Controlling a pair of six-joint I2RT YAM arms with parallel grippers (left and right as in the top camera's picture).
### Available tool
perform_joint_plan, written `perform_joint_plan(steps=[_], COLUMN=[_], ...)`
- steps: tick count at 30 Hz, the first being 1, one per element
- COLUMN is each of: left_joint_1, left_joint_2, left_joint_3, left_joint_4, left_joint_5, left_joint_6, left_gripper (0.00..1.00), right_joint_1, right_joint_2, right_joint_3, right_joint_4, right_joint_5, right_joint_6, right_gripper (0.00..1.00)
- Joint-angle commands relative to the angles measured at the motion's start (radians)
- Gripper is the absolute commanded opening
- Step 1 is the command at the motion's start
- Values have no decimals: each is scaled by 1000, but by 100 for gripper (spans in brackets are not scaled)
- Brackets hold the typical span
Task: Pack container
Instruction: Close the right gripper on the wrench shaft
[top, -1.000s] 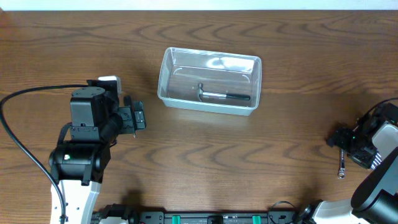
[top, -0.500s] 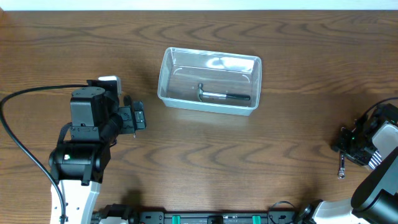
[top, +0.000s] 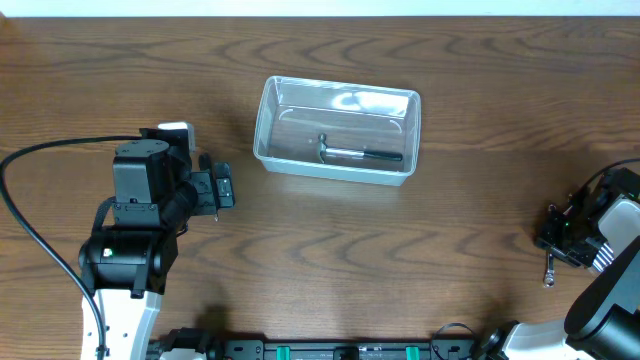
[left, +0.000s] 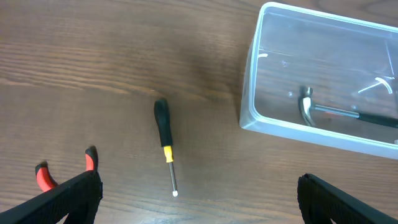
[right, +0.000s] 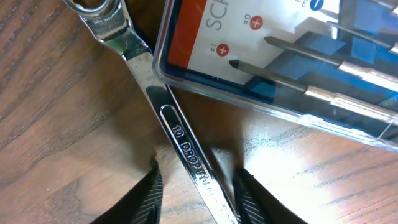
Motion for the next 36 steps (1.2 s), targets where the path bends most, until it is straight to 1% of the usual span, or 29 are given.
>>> perform_joint_plan(steps=[1, 3, 8, 13, 17, 25, 32, 36], left_joint_1=[6, 6, 6, 6, 6, 6, 6, 6], left_joint_2=[-8, -8, -8, -8, -8, -8, -8, -8], left_joint_3=[24, 24, 24, 24, 24, 24, 24, 24], left_joint_4=[0, 0, 0, 0, 0, 0, 0, 0], left_joint_5=[-15, -14, -15, -15, -14, -15, -15, -15], left_joint_6=[13, 13, 13, 13, 13, 13, 13, 13], left_gripper=[98, 98, 98, 98, 98, 98, 98, 98], right_joint_1=[9, 19, 35, 40, 40, 40, 40, 40], right_joint_2=[27, 27, 27, 27, 27, 27, 27, 27], right_joint_3=[-13, -13, -13, -13, -13, -13, -13, -11], right_joint_4=[-5, -6, -5, -8, -8, -8, -8, -7], right_joint_5=[26, 26, 26, 26, 26, 26, 26, 18], right_joint_6=[0, 0, 0, 0, 0, 0, 0, 4], right_gripper=[35, 34, 29, 21, 12, 9, 1, 1])
